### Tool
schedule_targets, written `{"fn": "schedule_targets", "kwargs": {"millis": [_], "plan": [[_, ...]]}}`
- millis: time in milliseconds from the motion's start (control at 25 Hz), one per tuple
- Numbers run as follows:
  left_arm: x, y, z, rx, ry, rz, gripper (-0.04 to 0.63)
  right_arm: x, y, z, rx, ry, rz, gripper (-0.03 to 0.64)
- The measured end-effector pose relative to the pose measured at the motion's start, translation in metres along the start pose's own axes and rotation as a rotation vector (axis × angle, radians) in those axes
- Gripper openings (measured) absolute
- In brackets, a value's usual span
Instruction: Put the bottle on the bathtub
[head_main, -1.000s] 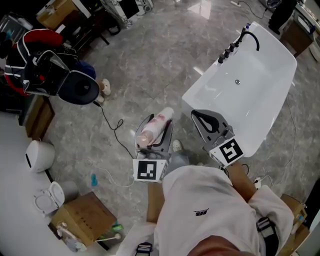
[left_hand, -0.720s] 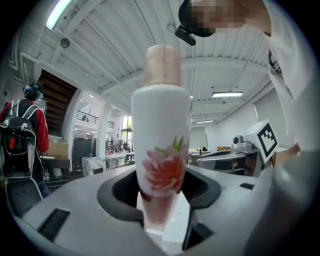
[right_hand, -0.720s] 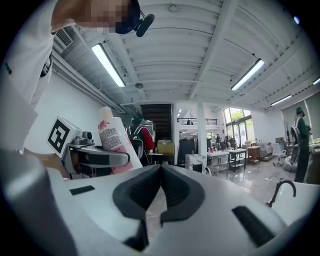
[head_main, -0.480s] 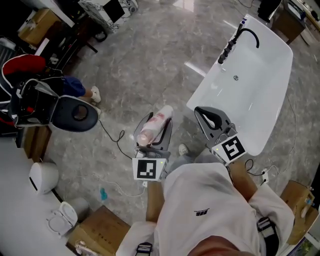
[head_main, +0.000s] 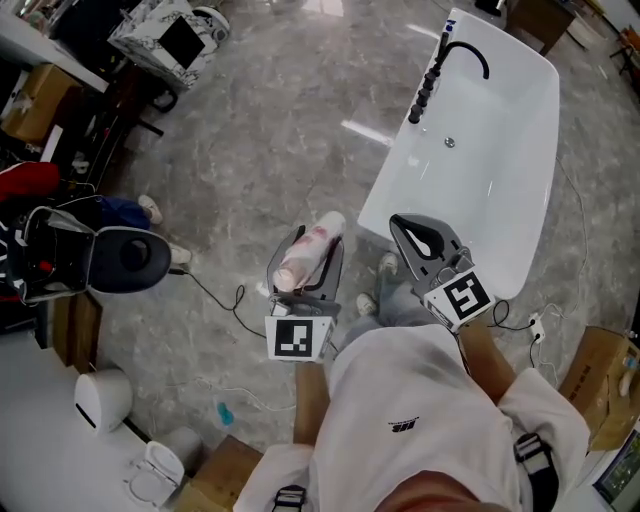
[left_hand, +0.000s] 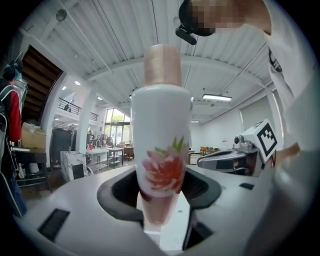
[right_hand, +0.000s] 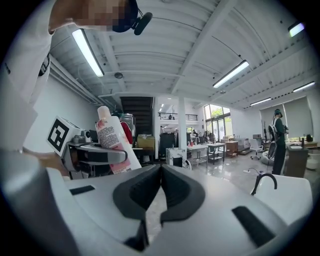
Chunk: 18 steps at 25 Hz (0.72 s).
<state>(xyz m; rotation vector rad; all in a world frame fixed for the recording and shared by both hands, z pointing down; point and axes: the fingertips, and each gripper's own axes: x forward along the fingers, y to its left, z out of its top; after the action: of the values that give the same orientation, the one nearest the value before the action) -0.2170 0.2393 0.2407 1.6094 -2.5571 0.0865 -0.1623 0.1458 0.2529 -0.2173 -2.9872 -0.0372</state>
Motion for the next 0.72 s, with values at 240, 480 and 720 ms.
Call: {"fn": "schedule_targets", "kwargs": {"millis": [240,480,720], "plan": [[0.057,-0.016,0.003,0.002,0.0,-0.055,0.227,0.004,-0.053,-0.007,0.019,-0.004,-0.042,-0.005],[0.12,-0.021,0.012,0.01,0.004,-0.099,0.227,0.018,-0.11,-0.008,0.042,-0.014,-0.073,-0.005],[0.171,-0.031,0.013,0.017,0.019,-0.134,0.227,0.02,-0.162,-0.012,0.067,-0.016,-0.109,-0.005]]}}
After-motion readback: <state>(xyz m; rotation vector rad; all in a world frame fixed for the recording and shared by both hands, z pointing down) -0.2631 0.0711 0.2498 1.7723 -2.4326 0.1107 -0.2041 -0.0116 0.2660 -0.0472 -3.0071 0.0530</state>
